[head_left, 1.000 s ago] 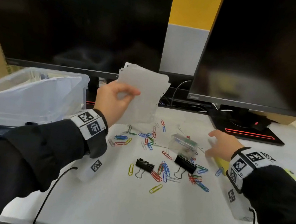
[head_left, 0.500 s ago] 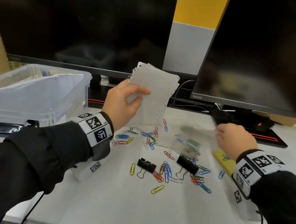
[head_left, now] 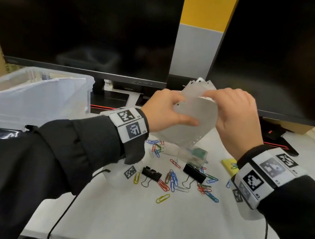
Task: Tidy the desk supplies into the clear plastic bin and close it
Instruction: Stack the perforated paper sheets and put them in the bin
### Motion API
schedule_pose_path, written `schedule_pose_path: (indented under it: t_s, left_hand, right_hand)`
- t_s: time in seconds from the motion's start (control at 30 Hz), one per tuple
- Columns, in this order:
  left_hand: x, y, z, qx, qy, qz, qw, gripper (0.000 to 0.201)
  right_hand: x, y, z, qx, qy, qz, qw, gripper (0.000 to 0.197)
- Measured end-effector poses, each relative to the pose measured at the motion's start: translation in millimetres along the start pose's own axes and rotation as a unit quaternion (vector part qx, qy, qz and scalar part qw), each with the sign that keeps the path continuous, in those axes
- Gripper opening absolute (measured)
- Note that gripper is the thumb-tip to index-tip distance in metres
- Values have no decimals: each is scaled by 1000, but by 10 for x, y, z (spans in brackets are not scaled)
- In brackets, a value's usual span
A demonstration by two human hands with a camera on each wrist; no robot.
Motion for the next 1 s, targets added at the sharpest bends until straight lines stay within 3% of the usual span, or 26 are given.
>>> schedule_pose_path:
  t_s: [0.13, 0.23, 0.37, 0.47, 0.53, 0.63, 0.7, 0.83, 0.9, 1.0]
  left_hand:
    - [90, -51, -47, -65, -33, 112, 991, 26]
    - [128, -123, -77, -104, -33, 261, 959, 27]
    - [106, -101, -136, -76, -25, 338, 938, 33]
    - [96, 8, -188, -22, -27, 324, 945, 35]
    - [87, 87, -212, 6, -19, 311, 950, 34]
    - [106, 151, -251, 16, -19, 286, 958, 30]
    - [178, 137, -273, 1, -41, 241, 970, 30]
    - [545, -16, -304, -16, -135, 10, 991, 34]
    - [814, -41, -295, 37, -224, -114, 967, 38]
    - [1155, 1, -235, 124, -327, -228, 909, 48]
  right_hand:
    - [23, -140, 25, -79, -2, -69, 995, 35]
    - [-138, -129, 131, -128, 47, -154, 979, 37]
    - [-352, 73, 298, -94, 121, -251, 956, 32]
    - [-361, 190, 338, -38, 112, -306, 945, 26]
    - [-339, 240, 330, -14, 96, -284, 954, 23]
    - [-369, 301, 317, -44, 89, -229, 968, 11]
    - [-404, 340, 303, -48, 107, -201, 973, 17]
    - [-496, 318, 293, -58, 182, -147, 971, 26]
    - [-537, 309, 296, -60, 223, -140, 963, 33]
    - [-582, 371, 308, -35, 276, -141, 950, 40]
Point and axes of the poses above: each hand's wrist, its own z-axis away from the middle knuckle, its own y-axis out of the palm, x = y × z, the point moved 5 cm from there along -z, towards the middle knuckle, and after that the axes turned 11 degrees about x, right-handed, at the moved point
